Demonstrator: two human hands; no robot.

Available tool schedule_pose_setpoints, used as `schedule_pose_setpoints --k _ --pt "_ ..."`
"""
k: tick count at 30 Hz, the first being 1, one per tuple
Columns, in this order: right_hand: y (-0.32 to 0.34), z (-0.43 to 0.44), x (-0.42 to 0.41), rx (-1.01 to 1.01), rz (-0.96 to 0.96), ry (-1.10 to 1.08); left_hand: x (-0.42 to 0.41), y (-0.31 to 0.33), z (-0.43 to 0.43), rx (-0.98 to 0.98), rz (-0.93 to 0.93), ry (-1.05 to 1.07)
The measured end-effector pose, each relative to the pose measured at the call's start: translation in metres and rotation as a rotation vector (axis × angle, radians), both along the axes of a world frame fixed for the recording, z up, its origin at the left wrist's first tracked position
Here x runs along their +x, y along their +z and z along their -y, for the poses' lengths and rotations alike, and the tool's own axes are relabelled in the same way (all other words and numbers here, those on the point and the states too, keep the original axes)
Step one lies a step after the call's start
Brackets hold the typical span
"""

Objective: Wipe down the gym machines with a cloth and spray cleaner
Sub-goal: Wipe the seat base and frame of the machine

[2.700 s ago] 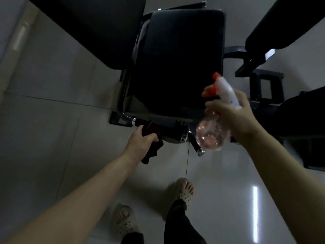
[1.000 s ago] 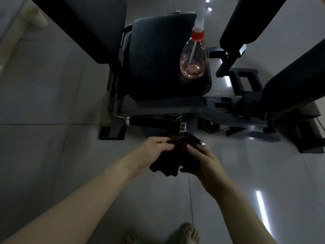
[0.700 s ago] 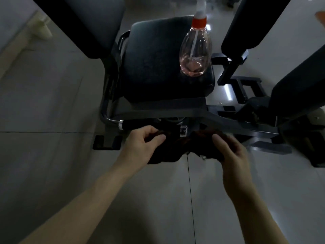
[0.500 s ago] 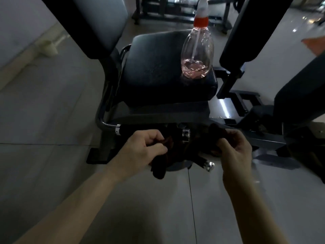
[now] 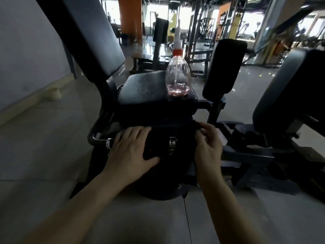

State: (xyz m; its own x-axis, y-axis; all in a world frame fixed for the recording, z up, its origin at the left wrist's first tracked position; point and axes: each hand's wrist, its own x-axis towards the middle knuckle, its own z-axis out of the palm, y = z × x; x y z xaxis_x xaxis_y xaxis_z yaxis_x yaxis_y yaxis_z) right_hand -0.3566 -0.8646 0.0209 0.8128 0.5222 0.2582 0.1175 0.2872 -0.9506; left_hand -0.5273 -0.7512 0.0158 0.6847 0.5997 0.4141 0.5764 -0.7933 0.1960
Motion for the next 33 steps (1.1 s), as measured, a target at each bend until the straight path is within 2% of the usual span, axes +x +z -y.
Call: schedule_pose_setpoints --k 4,7,11,15,19,21,24,27,30,33 --pt "-0.023 -0.007 -0.023 -0.085 0.369 0.076 0.006 -0.008 -0.011 -0.010 -0.017 -0.001" --pt "-0.037 -0.011 -0.019 -0.095 0.530 0.070 0.013 -0.007 -0.015 -0.013 -0.022 0.017" --pt "-0.036 -0.026 -0.014 -0.259 0.777 0.076 0.019 -0.004 -0.017 -0.057 0.004 0.044" --pt "-0.024 -0.042 -0.025 -0.387 0.661 -0.039 0.020 -0.002 -0.015 -0.089 -0.001 0.048" --pt "-0.003 -0.052 -0.016 -0.563 0.187 0.089 0.020 -0.003 -0.011 -0.109 0.028 0.058" --pt "-0.001 -0.051 -0.015 -0.542 0.096 0.106 0.021 -0.004 -0.009 -0.106 0.042 0.061" --pt "-0.010 -0.046 -0.025 -0.406 0.180 0.029 0.020 -0.006 -0.009 -0.089 0.069 0.059" --pt "-0.036 -0.038 -0.035 -0.236 0.393 -0.003 0.020 -0.011 -0.013 -0.080 0.092 0.045" --pt "-0.063 -0.031 -0.034 -0.212 0.629 0.036 0.019 -0.013 -0.015 -0.084 0.129 0.039" --pt "-0.068 -0.032 -0.019 -0.215 0.797 -0.023 0.019 -0.017 -0.016 -0.080 0.162 0.018"
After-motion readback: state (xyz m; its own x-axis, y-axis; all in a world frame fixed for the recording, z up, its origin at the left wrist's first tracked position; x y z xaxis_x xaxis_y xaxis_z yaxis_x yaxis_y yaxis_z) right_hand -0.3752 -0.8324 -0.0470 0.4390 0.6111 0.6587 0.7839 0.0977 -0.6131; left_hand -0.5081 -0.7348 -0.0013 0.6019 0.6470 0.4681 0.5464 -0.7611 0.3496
